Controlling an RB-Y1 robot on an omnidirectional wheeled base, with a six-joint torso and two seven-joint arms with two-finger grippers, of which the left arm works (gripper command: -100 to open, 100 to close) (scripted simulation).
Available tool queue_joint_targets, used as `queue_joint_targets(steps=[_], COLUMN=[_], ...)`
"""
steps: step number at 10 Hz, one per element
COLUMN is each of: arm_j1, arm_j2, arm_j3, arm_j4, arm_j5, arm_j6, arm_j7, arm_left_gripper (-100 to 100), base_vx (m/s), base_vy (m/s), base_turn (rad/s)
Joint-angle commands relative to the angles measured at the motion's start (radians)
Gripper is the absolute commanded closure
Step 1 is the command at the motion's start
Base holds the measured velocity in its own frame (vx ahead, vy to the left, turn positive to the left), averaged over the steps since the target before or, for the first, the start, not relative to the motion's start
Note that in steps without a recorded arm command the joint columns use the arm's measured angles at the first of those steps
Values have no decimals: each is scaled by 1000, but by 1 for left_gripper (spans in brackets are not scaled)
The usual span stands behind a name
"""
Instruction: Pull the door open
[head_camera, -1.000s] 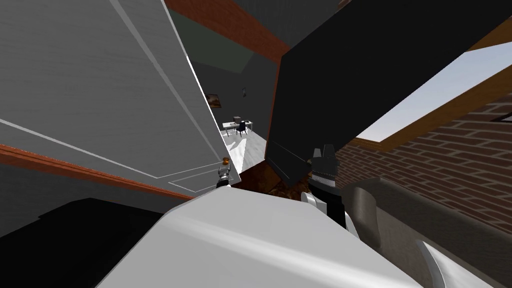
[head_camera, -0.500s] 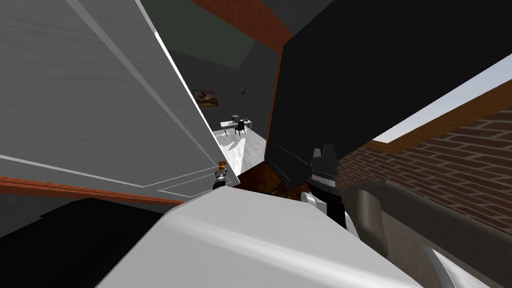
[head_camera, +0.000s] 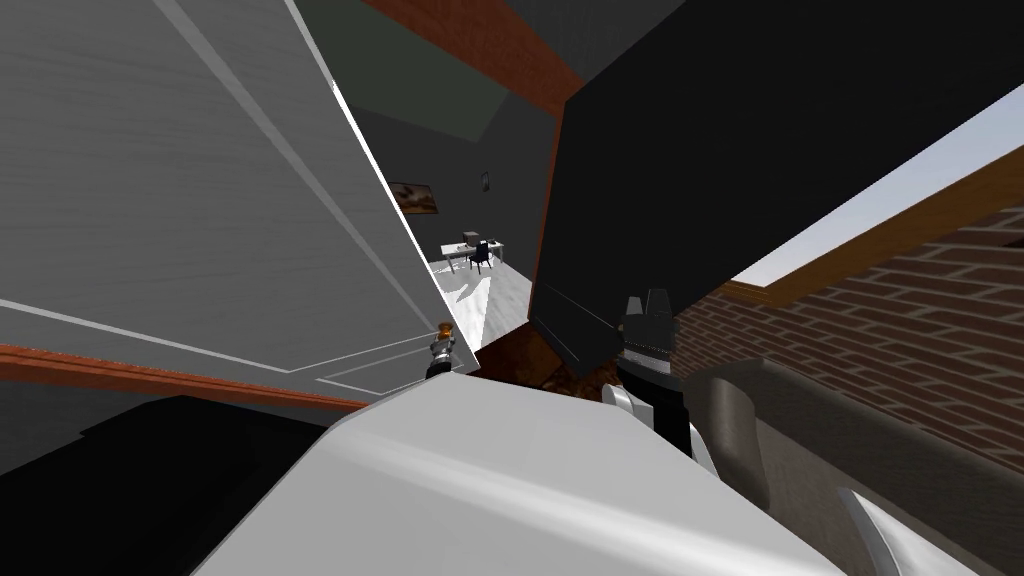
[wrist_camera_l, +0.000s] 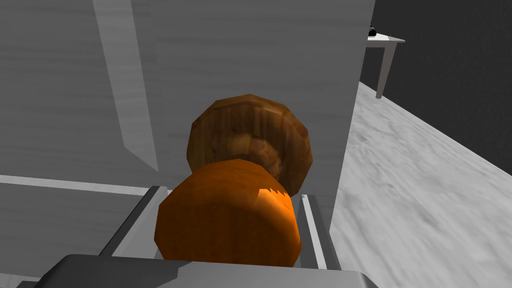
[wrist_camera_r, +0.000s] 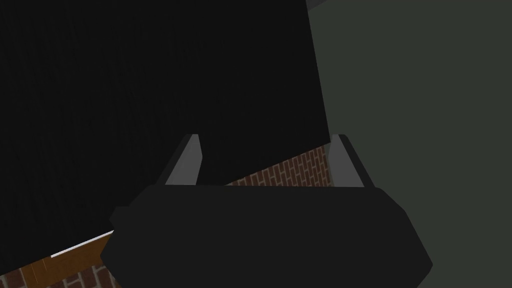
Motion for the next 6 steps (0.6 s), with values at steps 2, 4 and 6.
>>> queue_joint_targets(steps=[2,4,6], arm_j1=[12,22,34], arm_j2=[23,41,66], arm_j3=[-29,-52,-83], arm_j4=[-9,-16,-26], arm_j5=[-13,-22,-35], arm_j6=[-3,-5,-7], arm_j7=[35,62,99], arm_left_gripper=[100,100,100], base_vx=[-184,-237,-227], base_vy=[15,16,-41], base_turn=[-141,-118,-133])
